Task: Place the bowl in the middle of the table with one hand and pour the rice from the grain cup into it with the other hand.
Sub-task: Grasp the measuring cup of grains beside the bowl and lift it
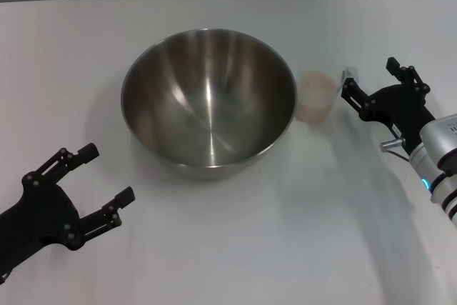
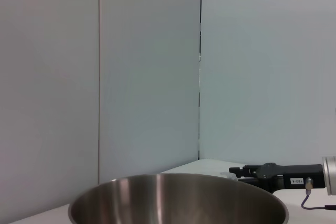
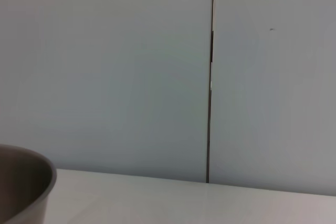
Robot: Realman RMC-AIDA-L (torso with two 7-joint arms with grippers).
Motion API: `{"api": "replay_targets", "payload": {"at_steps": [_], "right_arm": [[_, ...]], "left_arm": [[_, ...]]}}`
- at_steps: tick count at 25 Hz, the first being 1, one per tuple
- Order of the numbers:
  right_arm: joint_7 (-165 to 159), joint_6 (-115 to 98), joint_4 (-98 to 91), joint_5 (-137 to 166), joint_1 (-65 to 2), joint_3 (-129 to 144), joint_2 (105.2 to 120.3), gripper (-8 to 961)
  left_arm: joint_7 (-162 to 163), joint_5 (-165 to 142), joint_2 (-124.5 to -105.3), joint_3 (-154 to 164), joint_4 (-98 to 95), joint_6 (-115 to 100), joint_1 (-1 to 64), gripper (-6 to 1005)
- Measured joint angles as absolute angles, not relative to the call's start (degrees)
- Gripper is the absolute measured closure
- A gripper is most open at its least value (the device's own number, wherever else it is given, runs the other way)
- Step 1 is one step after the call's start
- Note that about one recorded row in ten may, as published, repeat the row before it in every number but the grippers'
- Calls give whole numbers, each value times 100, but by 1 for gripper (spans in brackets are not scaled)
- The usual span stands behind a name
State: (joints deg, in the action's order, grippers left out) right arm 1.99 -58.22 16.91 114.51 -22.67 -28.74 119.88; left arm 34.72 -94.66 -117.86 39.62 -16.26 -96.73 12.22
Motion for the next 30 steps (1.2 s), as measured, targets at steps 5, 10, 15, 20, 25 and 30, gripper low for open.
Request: {"api": "replay_targets", "payload": {"at_steps": [5,10,15,20,25,30], "right_arm": [[199,-5818,1691,11451,-2279,-2874,11988,134],[199,-5817,1693,11451,-2298,-2874,11988,135],[198,-5812,1696,11470,-2358,-2818,11988,188],[214,-5801,1692,11509,-2407,-2781,11988,321],[200,-5800,1689,11495,-2409,-2778,11988,422],[194,-5800,1687,11480,-2399,-2799,11988,612]], "left_arm": [[3472,-9466,-11786,3952,-1626,-9676,1222,129],[3471,-9466,-11786,3941,-1626,-9677,1222,129],[3471,-9466,-11786,3909,-1626,-9677,1221,129],[3471,-9466,-11786,3910,-1626,-9677,1222,129],[3471,-9466,-11786,3911,-1626,-9676,1222,130],[3471,-9466,-11790,3911,-1626,-9676,1222,130]]}}
